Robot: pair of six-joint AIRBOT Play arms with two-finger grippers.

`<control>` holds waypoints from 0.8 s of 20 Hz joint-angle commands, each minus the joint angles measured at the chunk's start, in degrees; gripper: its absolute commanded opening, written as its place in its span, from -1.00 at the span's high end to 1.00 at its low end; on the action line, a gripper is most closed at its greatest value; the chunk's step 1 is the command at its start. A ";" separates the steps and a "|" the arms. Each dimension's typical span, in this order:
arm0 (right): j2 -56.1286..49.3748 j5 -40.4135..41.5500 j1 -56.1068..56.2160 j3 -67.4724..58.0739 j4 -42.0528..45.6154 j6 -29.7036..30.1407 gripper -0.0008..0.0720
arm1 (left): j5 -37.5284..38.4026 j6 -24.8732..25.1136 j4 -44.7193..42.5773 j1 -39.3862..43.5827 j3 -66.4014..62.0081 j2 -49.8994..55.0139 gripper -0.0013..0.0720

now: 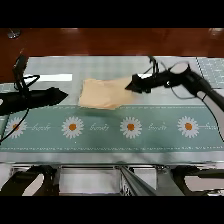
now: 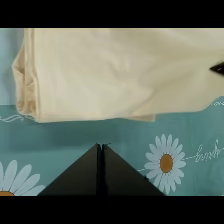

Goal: Fold the shirts.

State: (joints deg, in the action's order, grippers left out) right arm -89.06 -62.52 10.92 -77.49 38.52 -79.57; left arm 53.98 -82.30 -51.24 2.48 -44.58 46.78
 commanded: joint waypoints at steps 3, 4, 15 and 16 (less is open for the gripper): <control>-0.28 -15.04 -0.33 -29.77 20.74 -11.37 0.93 | -0.02 0.04 0.07 0.04 0.15 1.31 0.89; 0.07 -17.11 -1.55 -32.52 21.53 -12.39 0.93 | -0.02 0.07 0.07 0.04 0.15 1.57 0.89; 15.74 -38.47 -37.79 -28.81 33.33 -17.90 0.93 | 0.00 0.04 0.09 0.04 0.15 2.12 0.89; 18.47 -38.32 -41.18 -24.20 35.34 -18.51 0.93 | 0.00 0.04 0.09 0.04 0.15 2.12 0.89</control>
State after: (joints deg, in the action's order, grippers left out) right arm -75.77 -96.18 -20.82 -107.96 68.90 -96.75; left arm 53.98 -82.26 -51.16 2.48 -44.45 48.86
